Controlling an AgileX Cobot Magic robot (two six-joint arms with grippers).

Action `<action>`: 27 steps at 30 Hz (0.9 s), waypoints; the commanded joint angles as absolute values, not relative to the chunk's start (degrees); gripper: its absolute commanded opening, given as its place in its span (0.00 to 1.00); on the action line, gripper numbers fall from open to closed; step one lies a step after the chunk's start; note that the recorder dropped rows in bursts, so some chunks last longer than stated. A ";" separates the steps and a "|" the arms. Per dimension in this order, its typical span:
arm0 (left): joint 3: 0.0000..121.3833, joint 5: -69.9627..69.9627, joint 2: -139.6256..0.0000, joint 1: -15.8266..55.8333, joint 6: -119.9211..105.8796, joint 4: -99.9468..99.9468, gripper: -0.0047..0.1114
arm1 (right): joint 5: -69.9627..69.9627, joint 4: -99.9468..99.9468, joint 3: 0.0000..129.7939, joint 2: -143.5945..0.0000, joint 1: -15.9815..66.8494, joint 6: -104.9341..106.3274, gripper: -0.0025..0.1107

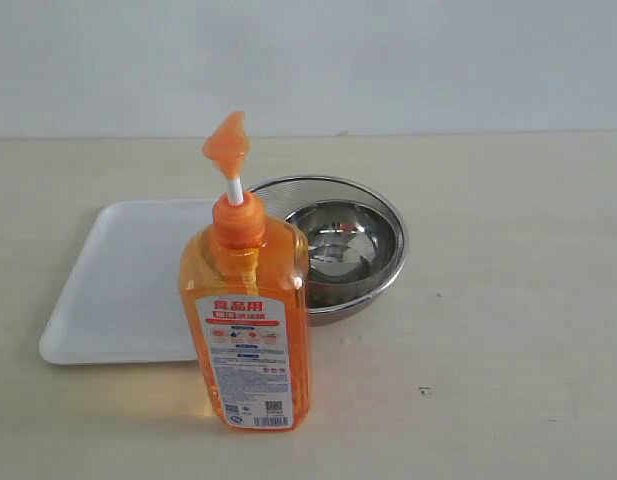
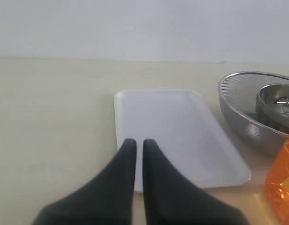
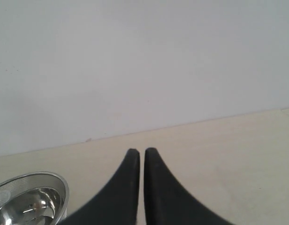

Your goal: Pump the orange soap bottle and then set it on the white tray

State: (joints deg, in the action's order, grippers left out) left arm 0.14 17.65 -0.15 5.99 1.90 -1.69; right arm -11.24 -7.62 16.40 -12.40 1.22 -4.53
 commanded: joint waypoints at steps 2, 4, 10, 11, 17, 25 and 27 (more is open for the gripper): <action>0.00 17.47 0.00 5.88 1.85 -1.89 0.08 | -12.34 -8.25 16.70 -12.73 1.09 -1.36 0.02; 0.00 17.47 0.00 5.88 1.85 -1.89 0.08 | -12.57 -10.22 16.70 -12.73 1.09 0.83 0.02; 0.00 17.47 0.00 5.88 1.85 -1.89 0.08 | -19.12 -13.13 19.12 -13.39 1.09 9.92 0.02; 0.00 17.47 0.00 5.88 1.85 -1.89 0.08 | -20.48 -13.13 20.07 -14.13 1.09 10.97 0.02; 0.00 17.47 0.00 5.88 1.85 -1.89 0.08 | -27.96 -18.11 25.90 -20.31 1.09 19.81 0.02; 0.00 17.47 0.00 5.88 1.85 -1.89 0.08 | -35.76 -32.41 31.52 -32.02 1.09 42.78 0.02; 0.00 17.47 0.00 5.88 1.85 -1.89 0.08 | -37.01 -34.96 32.53 -34.50 1.09 47.51 0.02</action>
State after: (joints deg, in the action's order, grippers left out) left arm 0.14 17.65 -0.15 5.99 1.90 -1.69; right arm -35.05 -30.93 30.98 -31.65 1.22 40.16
